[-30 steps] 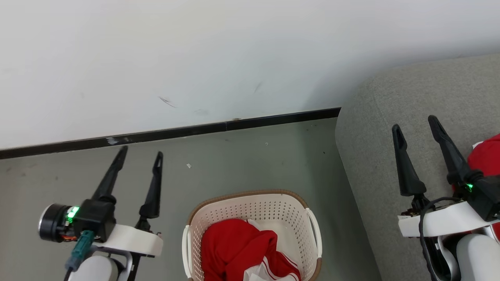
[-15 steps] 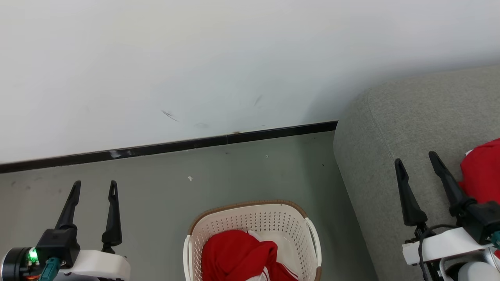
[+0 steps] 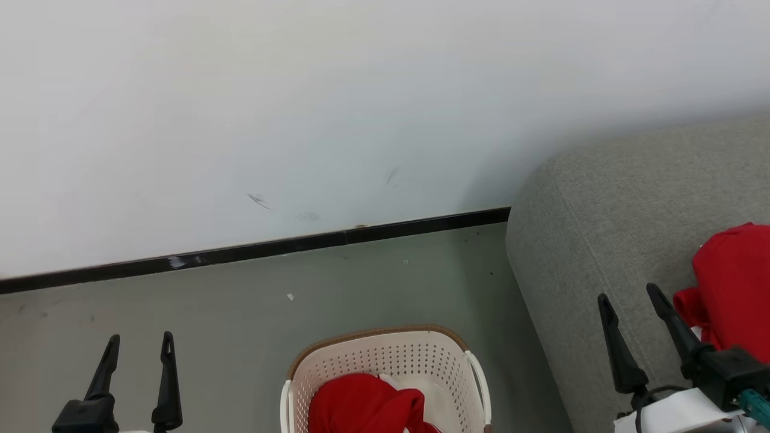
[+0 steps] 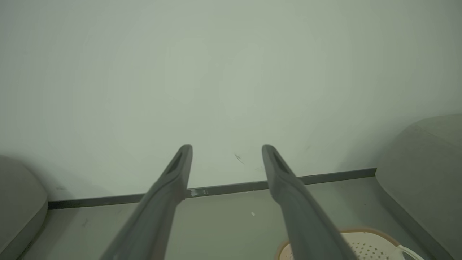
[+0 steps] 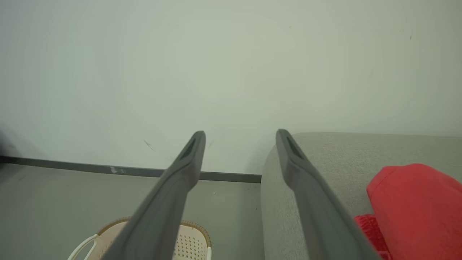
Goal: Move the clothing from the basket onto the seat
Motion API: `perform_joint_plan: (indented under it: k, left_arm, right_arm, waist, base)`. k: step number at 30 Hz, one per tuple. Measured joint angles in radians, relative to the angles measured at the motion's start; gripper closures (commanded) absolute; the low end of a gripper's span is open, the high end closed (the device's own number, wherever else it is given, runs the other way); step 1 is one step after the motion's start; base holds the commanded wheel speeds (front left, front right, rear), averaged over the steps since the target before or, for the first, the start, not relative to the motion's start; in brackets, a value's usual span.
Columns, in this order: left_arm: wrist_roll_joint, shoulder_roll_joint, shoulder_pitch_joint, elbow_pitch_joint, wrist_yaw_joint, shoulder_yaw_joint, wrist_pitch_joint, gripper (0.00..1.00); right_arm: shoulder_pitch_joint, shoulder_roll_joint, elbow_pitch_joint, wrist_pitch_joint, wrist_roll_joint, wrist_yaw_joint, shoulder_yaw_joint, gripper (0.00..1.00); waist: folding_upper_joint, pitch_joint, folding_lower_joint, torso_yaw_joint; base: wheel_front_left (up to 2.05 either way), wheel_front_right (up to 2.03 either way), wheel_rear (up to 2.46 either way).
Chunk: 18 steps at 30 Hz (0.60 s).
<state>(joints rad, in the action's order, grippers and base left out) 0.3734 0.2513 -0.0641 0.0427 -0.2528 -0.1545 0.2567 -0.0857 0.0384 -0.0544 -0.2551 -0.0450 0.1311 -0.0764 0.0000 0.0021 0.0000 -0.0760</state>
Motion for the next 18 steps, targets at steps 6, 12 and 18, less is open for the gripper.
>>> perform_joint_plan:
  k: [6, 12, 18]
  left_arm:
    - [0.004, 0.000, -0.029, 0.003, 0.000, -0.002, 0.000, 0.00]
    - [0.005, -0.002, -0.030, 0.000, 0.002, -0.017, 0.000, 0.00]
    - [0.005, -0.006, -0.032, -0.007, 0.007, -0.026, 0.000, 0.00]
  right_arm:
    - [-0.019, 0.000, 0.009, 0.000, 0.026, 0.000, 0.010, 0.00]
    - [-0.038, -0.001, 0.013, 0.000, 0.036, 0.000, 0.024, 0.00]
    - [-0.038, -0.001, 0.013, 0.000, 0.047, 0.000, 0.026, 0.00]
  waist:
    - [0.0000, -0.015, 0.0000, -0.003]
    - [0.0000, -0.022, 0.0000, -0.003]
    - [0.0000, -0.023, 0.0000, -0.005]
  base:
    - [0.00, 0.00, 0.00]
    - [0.00, 0.00, 0.00]
    - [0.00, 0.00, 0.00]
